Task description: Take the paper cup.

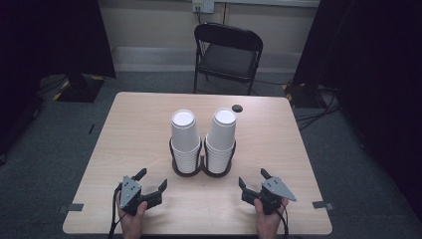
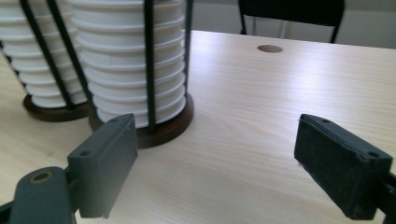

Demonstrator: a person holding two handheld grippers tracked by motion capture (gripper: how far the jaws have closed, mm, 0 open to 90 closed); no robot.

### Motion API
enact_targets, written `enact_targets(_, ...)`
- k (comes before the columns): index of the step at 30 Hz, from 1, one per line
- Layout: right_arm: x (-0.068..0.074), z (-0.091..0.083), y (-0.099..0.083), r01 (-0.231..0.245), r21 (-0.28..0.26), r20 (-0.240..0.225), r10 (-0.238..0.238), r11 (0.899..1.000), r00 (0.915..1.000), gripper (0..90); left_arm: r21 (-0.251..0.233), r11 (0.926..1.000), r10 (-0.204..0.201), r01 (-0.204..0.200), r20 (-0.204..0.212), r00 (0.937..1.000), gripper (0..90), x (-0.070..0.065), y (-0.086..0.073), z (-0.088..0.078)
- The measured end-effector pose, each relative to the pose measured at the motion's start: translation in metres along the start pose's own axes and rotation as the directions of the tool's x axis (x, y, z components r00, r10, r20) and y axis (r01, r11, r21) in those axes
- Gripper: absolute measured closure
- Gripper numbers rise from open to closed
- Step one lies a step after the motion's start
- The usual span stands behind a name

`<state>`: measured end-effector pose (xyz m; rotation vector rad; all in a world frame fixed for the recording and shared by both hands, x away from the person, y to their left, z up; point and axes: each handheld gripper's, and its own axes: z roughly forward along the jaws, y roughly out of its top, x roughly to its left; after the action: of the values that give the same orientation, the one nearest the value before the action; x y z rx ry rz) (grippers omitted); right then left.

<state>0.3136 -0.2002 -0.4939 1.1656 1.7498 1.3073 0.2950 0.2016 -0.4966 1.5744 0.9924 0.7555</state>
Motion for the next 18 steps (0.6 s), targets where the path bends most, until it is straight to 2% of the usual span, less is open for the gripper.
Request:
enact_targets(2,0.0003,-0.0009,-0.0004,-0.004,-0.007,0.007,0.004,1.000,1.0000,12.7,0.004,1.0000,-0.006,0.006,0.026,0.9996,16.5,0.0015,0.0002,0.0006)
enact_targets(3,0.0005,-0.0013,-0.0006,-0.003,-0.011,-0.008,0.003,1.000,1.0000,12.8,0.007,1.0000,-0.006,0.006,0.031,0.9995,16.4,0.0021,0.0003,0.0007)
enact_targets(7,0.0000,-0.0005,0.0000,-0.009,0.019,-0.058,0.010,1.000,0.9983,12.9,0.007,0.9999,-0.014,0.014,0.037,0.9992,16.4,0.0029,0.0003,0.0006)
enact_targets(10,0.0035,0.0001,0.0003,0.011,0.028,-0.056,-0.009,1.000,0.9984,13.2,0.005,0.9999,-0.015,0.015,0.039,0.9991,16.5,0.0034,0.0002,0.0005)
enact_targets(12,0.0032,0.0004,0.0003,0.002,0.033,-0.094,0.001,0.999,0.9956,13.8,0.002,0.9999,-0.014,0.014,0.031,0.9994,16.7,0.0029,0.0001,0.0001)
enact_targets(13,0.0031,0.0005,0.0003,0.001,0.031,-0.098,0.002,1.000,0.9952,13.8,-0.001,0.9999,-0.012,0.012,0.027,0.9996,16.8,0.0026,0.0001,0.0000)
enact_targets(14,0.0036,0.0001,0.0003,-0.004,0.030,-0.098,0.007,1.000,0.9952,14.0,-0.002,0.9999,-0.011,0.011,0.025,0.9996,16.9,0.0022,0.0000,-0.0002)
enact_targets(17,0.0019,-0.0010,0.0020,-0.058,0.017,-0.142,0.060,0.998,0.9881,14.3,-0.008,0.9999,-0.014,0.014,0.024,0.9996,16.9,0.0021,-0.0003,-0.0008)
enact_targets(18,0.0040,-0.0016,0.0052,-0.063,0.016,-0.126,0.064,0.998,0.9900,14.7,-0.005,0.9999,-0.014,0.014,0.020,0.9997,17.1,0.0025,-0.0001,-0.0007)
